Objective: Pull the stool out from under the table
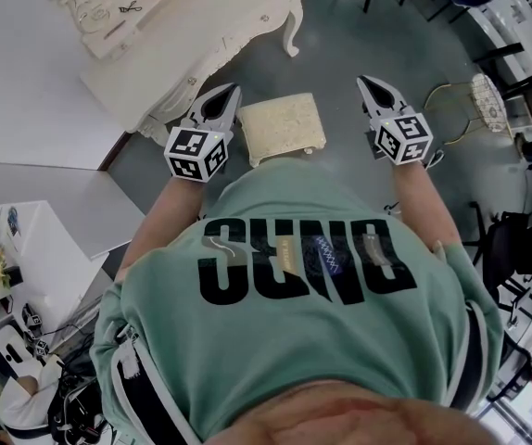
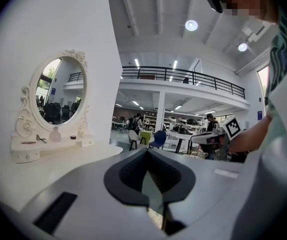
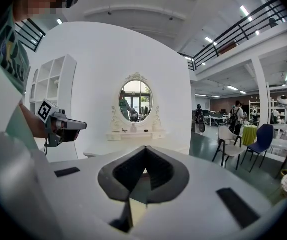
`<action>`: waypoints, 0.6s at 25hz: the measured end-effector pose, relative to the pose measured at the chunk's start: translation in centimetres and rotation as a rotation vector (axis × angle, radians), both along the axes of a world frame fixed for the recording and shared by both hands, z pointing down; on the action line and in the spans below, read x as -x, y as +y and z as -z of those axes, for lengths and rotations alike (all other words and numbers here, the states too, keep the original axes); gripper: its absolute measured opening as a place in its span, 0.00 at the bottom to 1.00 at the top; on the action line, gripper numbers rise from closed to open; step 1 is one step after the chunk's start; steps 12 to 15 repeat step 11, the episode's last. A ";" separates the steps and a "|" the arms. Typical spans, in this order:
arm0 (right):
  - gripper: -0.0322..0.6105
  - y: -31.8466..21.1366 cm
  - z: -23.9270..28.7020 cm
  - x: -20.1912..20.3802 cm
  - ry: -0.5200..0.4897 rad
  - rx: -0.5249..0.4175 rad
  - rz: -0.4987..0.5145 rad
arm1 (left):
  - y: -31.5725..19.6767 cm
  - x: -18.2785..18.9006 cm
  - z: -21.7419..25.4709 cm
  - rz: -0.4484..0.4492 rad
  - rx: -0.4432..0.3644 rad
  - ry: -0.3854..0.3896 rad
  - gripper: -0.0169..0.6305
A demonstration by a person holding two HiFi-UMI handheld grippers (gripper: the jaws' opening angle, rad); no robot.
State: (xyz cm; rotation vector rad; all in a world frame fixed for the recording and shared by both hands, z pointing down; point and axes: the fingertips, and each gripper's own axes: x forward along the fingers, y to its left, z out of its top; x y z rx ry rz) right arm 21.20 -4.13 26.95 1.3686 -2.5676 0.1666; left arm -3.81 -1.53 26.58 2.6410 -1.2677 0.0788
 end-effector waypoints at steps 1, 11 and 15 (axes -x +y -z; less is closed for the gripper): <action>0.04 0.1 0.0 0.1 0.000 -0.001 0.001 | 0.0 0.1 -0.1 0.000 0.001 0.001 0.04; 0.04 0.1 -0.2 -0.2 0.002 0.000 -0.006 | -0.1 -0.2 -0.1 -0.009 0.003 0.003 0.04; 0.04 0.1 -0.2 -0.2 0.002 0.000 -0.006 | -0.1 -0.2 -0.1 -0.009 0.003 0.003 0.04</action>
